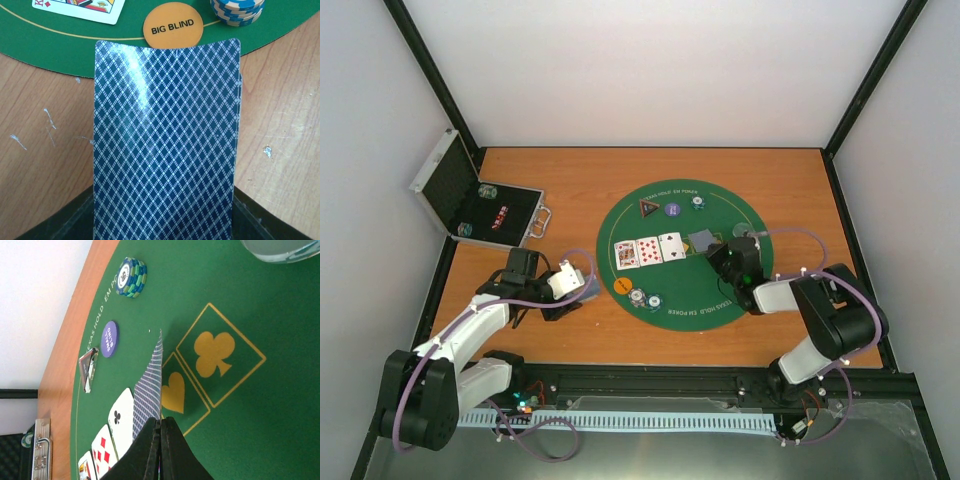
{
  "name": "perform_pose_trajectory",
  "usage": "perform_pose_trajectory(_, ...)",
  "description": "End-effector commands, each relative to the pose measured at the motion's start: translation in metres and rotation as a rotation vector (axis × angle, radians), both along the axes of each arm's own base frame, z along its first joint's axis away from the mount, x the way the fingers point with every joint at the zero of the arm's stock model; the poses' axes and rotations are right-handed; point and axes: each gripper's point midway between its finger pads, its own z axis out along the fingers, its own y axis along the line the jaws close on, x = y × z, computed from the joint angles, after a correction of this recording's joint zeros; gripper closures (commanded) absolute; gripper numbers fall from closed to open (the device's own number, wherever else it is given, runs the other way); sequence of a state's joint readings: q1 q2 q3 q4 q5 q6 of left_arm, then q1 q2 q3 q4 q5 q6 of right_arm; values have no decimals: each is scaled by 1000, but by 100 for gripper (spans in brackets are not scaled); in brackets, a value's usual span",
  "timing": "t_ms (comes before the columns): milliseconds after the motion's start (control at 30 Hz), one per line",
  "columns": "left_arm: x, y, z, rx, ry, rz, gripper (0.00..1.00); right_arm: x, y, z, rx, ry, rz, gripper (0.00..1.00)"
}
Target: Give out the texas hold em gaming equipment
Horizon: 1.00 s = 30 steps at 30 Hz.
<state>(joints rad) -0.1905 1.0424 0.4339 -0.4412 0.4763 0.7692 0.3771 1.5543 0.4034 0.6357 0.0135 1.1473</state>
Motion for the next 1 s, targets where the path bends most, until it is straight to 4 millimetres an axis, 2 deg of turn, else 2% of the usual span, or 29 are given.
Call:
perform_pose_trajectory(0,4,-3,9,-28,-31,-7,44,8,4,4,40,-27,-41,97)
perform_pose_trajectory(533,3,-3,6,-24,-23,-8,44,8,3,0,71,-20,-155,97)
perform_pose_trajectory(667,3,-3,7,-25,-24,-9,44,11,8,-3,79,-9,-158,97)
perform_pose_trajectory(967,3,-3,10,-28,-32,-9,44,5,21,-16,116,34,-151,96)
